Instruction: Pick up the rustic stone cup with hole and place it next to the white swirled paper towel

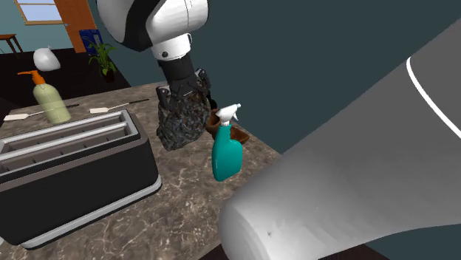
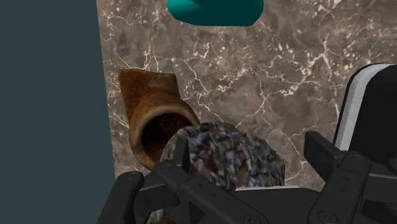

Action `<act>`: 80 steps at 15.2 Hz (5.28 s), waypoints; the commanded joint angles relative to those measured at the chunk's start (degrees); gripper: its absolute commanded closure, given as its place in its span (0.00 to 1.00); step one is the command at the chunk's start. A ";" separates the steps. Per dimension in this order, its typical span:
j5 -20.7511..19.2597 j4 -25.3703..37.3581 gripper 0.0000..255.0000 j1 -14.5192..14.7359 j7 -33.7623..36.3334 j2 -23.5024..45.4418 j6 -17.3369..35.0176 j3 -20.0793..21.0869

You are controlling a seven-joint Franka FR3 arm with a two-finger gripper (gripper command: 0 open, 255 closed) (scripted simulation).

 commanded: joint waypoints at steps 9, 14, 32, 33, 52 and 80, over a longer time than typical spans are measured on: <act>-15.30 3.68 0.00 -9.29 5.43 13.89 8.83 -1.89; -15.66 2.17 0.00 -13.63 5.37 15.54 12.41 0.95; -12.76 -1.77 1.00 -33.07 0.34 16.16 19.33 16.20; -12.84 -1.62 1.00 -33.09 0.40 16.34 19.33 16.22; -6.93 7.77 1.00 -30.53 -4.76 9.58 4.52 16.45; -4.44 26.89 1.00 -30.43 -12.39 7.26 -15.60 15.53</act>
